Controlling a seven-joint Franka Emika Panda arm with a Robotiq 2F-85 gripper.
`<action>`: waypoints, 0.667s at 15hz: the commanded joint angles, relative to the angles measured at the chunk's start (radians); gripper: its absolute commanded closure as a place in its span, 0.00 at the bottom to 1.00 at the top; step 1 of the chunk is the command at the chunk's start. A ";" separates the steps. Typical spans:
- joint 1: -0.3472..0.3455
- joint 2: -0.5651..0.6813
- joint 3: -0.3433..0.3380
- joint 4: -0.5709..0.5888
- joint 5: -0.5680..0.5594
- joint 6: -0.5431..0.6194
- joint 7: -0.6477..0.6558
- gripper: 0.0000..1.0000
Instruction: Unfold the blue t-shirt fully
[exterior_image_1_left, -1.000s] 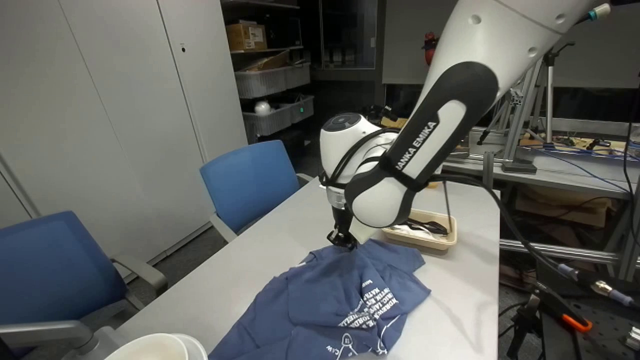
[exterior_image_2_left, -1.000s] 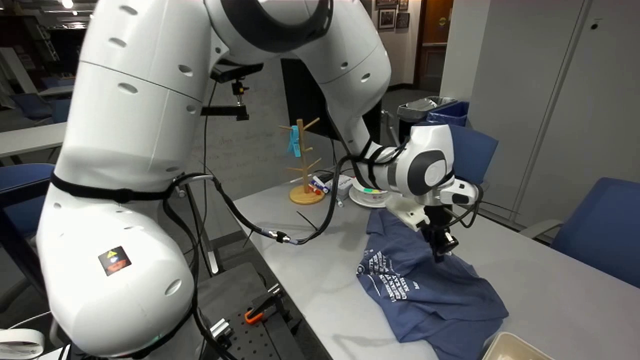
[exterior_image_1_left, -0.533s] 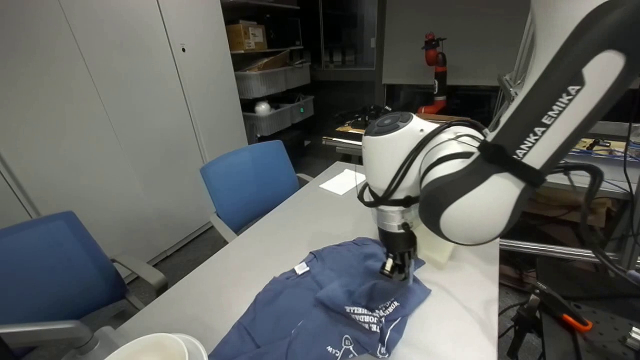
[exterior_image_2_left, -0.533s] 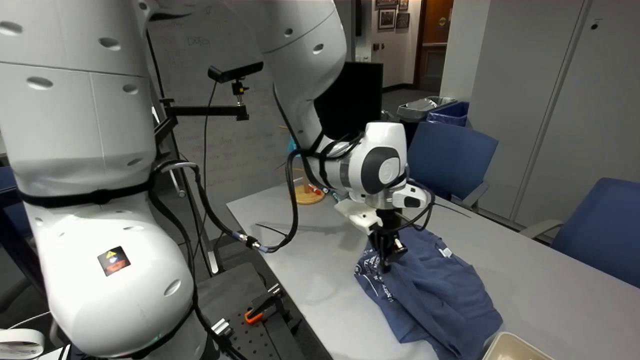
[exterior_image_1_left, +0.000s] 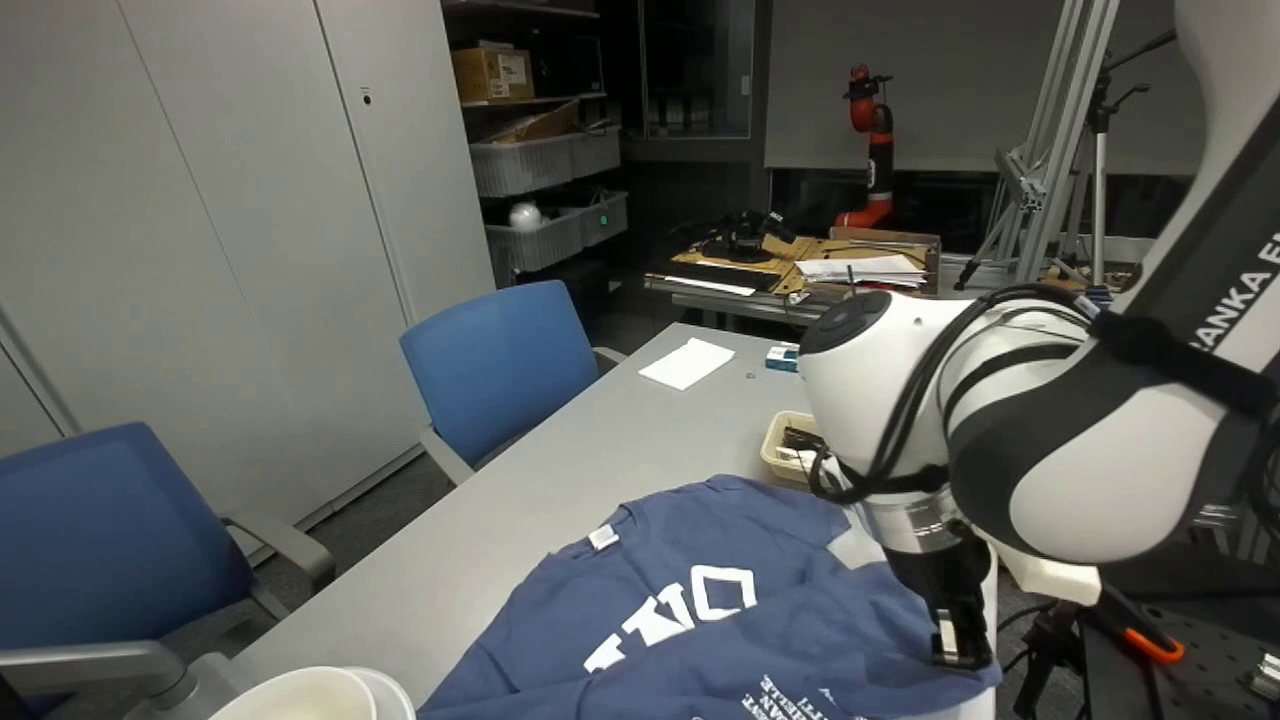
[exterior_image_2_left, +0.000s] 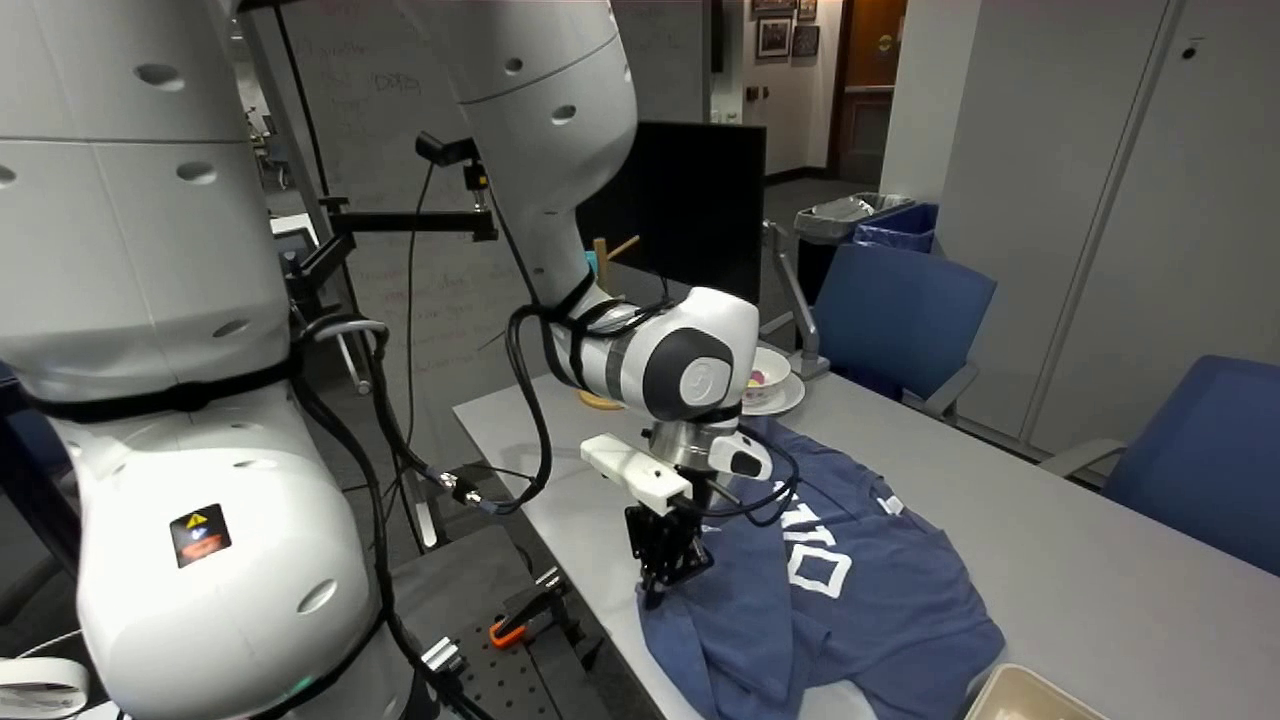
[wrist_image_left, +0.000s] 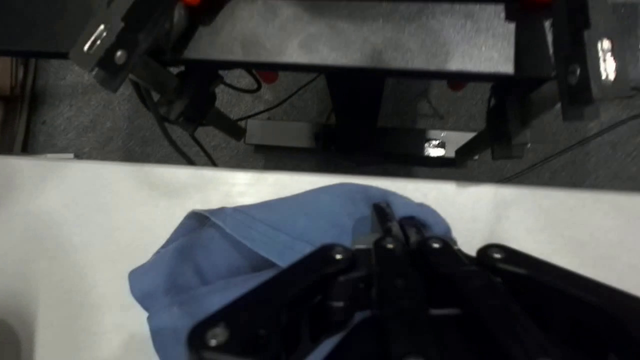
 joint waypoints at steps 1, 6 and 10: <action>-0.060 -0.008 0.052 -0.012 0.094 -0.104 -0.176 0.99; -0.094 0.018 0.076 0.027 0.186 -0.259 -0.359 0.71; -0.088 0.014 0.076 0.038 0.152 -0.277 -0.339 0.42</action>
